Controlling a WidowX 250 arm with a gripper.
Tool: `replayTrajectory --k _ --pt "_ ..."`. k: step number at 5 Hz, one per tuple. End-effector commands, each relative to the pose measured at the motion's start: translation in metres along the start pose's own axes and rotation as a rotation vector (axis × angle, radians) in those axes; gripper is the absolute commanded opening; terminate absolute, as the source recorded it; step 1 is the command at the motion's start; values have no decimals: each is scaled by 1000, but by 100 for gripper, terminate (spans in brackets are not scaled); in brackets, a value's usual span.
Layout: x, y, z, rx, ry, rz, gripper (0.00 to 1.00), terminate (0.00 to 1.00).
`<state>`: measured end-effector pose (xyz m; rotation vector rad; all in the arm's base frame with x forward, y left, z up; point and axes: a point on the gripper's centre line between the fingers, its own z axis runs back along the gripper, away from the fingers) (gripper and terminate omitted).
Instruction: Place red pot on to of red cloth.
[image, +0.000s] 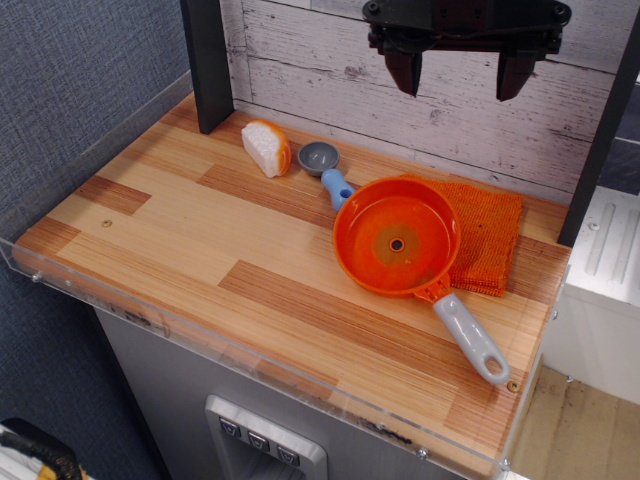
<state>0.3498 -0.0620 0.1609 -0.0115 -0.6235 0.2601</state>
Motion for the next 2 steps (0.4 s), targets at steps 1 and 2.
replayTrajectory --k 1,2 --pt "-7 3 25 -11 -17 3 100 0" --pt "-7 3 25 -11 -17 3 100 100"
